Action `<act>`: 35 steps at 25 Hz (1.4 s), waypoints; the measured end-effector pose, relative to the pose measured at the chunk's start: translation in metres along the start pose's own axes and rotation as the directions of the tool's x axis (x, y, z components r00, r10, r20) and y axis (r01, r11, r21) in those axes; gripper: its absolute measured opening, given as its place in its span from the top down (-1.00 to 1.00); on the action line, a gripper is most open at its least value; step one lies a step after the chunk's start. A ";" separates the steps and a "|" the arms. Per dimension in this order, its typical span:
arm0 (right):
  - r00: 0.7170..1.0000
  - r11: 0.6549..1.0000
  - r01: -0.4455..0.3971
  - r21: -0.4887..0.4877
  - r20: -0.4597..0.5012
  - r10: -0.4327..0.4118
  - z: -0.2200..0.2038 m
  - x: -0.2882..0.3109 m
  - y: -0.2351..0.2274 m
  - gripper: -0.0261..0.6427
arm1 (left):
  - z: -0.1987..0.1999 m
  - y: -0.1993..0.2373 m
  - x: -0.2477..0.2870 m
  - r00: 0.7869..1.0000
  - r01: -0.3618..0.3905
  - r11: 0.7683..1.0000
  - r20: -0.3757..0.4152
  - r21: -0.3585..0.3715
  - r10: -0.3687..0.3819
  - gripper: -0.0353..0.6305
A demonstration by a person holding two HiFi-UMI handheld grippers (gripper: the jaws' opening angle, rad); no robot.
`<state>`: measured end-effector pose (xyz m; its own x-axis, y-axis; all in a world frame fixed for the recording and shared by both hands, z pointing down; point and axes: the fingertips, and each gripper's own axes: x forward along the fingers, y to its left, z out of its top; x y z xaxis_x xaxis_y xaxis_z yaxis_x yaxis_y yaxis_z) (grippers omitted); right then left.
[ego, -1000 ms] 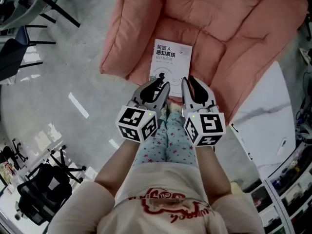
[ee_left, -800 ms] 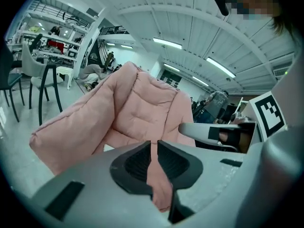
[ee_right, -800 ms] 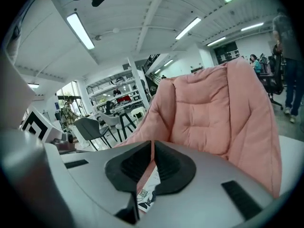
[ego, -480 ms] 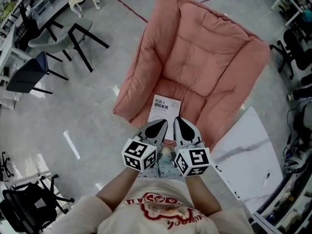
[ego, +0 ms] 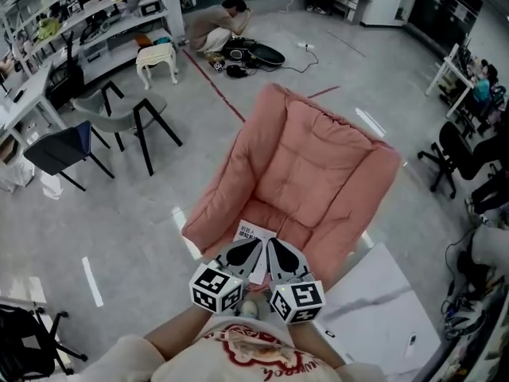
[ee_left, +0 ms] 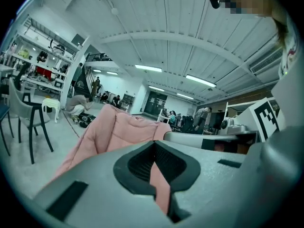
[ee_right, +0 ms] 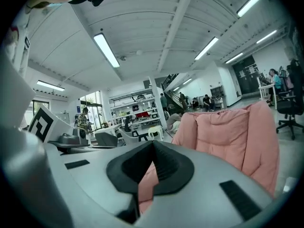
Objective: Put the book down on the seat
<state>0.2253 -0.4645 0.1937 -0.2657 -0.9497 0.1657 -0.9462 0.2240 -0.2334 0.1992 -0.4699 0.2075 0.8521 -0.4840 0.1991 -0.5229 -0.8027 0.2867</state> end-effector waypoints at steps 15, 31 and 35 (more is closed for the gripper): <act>0.992 0.992 -0.105 -0.068 0.057 0.109 0.017 -0.047 0.034 0.92 | 0.019 -0.038 -0.052 0.992 -0.047 0.999 0.119 -0.002 0.047 0.88; 0.992 0.996 -0.070 -0.063 0.096 0.076 -0.043 -0.191 0.176 0.92 | -0.047 -0.119 -0.237 0.989 -0.047 0.999 0.138 -0.007 0.048 0.88; 0.995 0.998 -0.048 -0.048 0.084 0.052 -0.067 -0.233 0.217 0.92 | -0.077 -0.141 -0.291 0.992 -0.046 0.998 0.118 -0.036 0.050 0.88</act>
<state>0.0695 -0.1798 0.1685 -0.2978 -0.9519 0.0719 -0.9402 0.2795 -0.1948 0.0231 -0.1894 0.1810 0.8212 -0.5615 0.1015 -0.5624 -0.7664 0.3103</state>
